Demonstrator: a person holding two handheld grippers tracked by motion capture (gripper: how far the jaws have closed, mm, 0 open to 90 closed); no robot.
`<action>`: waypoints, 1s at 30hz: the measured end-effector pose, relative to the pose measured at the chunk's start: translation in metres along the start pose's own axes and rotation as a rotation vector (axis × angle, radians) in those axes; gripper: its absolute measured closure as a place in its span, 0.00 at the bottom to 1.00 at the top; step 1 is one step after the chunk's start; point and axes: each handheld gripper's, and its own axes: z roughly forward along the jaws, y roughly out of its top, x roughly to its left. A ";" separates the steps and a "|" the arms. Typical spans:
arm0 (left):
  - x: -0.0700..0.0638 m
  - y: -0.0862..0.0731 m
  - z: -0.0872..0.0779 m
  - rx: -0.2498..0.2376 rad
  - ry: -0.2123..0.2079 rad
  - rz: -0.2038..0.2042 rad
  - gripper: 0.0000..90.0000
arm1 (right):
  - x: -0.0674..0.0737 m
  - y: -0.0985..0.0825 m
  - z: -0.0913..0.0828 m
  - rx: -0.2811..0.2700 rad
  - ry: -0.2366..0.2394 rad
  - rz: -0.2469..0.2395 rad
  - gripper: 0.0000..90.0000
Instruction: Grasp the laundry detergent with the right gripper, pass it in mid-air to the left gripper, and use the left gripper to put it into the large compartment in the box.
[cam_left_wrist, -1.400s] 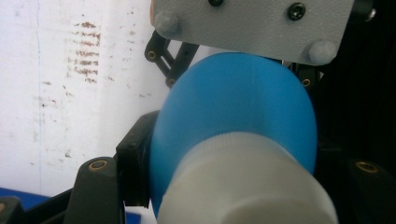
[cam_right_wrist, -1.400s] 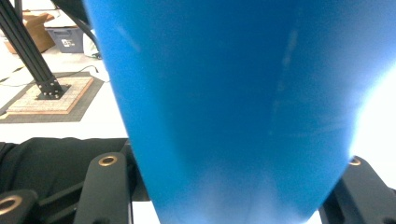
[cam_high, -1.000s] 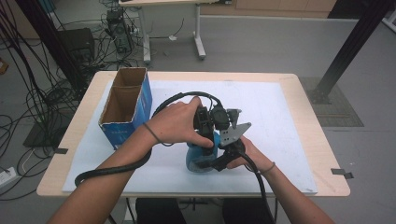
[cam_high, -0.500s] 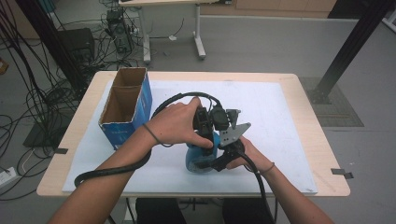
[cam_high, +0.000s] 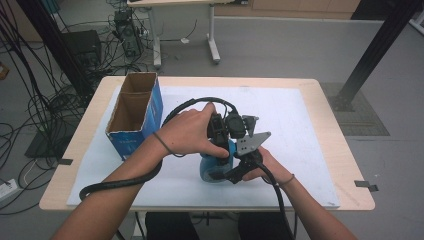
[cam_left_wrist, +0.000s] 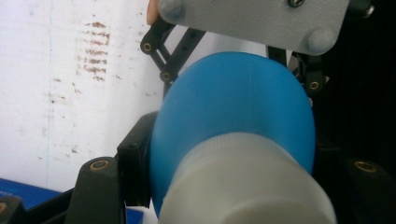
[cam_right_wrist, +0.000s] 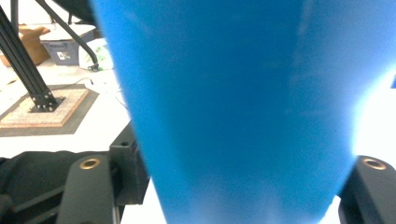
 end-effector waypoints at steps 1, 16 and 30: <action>0.000 0.000 0.000 0.000 0.000 0.000 0.41 | 0.000 0.000 0.000 0.000 0.000 0.000 0.33; 0.000 0.002 -0.001 0.008 0.000 -0.013 0.41 | 0.003 -0.015 -0.009 -0.046 -0.041 0.030 0.00; 0.002 0.001 -0.008 0.006 0.010 -0.050 0.41 | 0.006 -0.019 -0.013 -0.045 -0.057 0.035 0.01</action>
